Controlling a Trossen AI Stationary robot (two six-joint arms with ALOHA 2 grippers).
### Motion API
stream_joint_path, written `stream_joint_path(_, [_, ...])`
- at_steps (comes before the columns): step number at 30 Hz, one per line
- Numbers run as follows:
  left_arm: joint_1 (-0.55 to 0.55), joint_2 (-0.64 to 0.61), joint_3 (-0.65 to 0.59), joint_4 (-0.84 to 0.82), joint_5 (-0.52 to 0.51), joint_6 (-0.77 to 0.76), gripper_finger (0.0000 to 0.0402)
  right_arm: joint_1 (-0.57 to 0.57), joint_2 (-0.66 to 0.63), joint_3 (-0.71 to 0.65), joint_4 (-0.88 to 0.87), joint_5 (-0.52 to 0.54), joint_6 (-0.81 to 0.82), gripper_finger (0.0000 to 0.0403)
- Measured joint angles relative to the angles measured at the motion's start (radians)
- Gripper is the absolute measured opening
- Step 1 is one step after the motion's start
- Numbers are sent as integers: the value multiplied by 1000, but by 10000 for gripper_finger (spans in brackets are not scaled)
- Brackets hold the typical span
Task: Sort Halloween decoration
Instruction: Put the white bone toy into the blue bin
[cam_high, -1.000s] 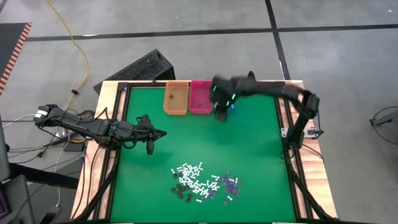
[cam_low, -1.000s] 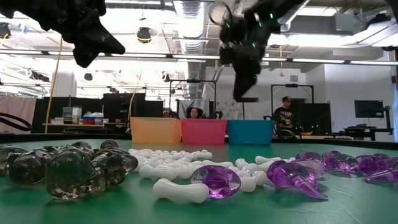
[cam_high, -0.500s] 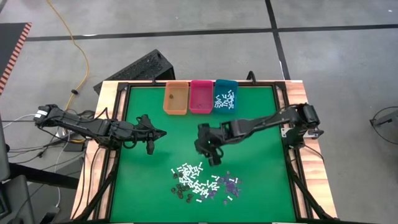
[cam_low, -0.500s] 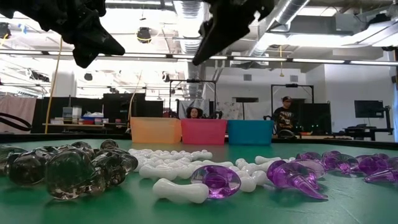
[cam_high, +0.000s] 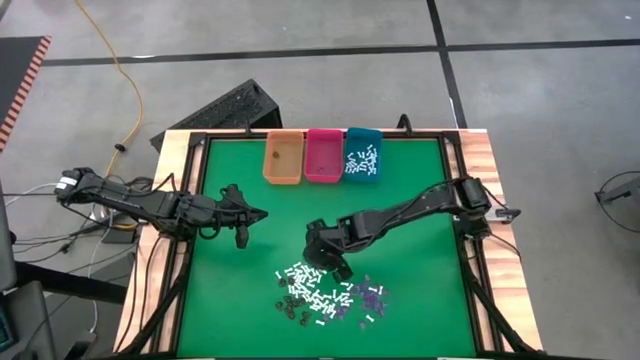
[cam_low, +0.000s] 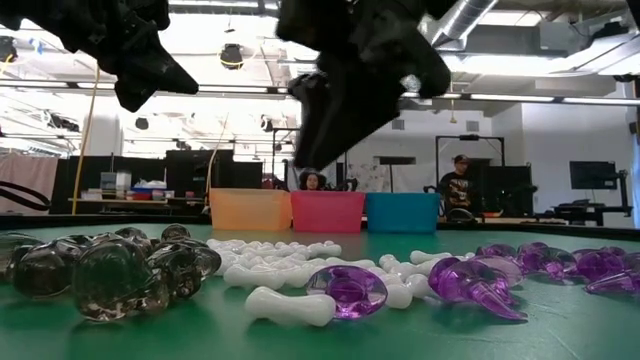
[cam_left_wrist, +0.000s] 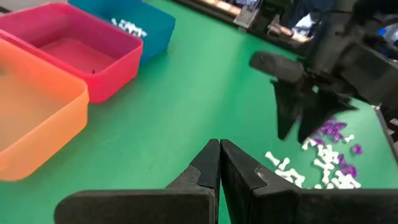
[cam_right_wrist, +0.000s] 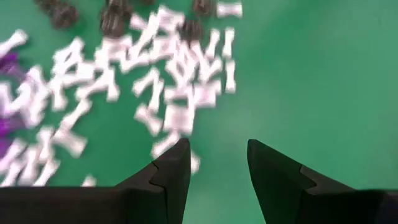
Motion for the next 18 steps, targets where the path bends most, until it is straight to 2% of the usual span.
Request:
stream_joint_path(6, [0,0,0,-6,-4,-1,0,18,86,41,-35,-18,-83,187])
stream_joint_path(18, [0,0,0,-30,-3,-11,0,20,173,59,-101,-14,-164,187])
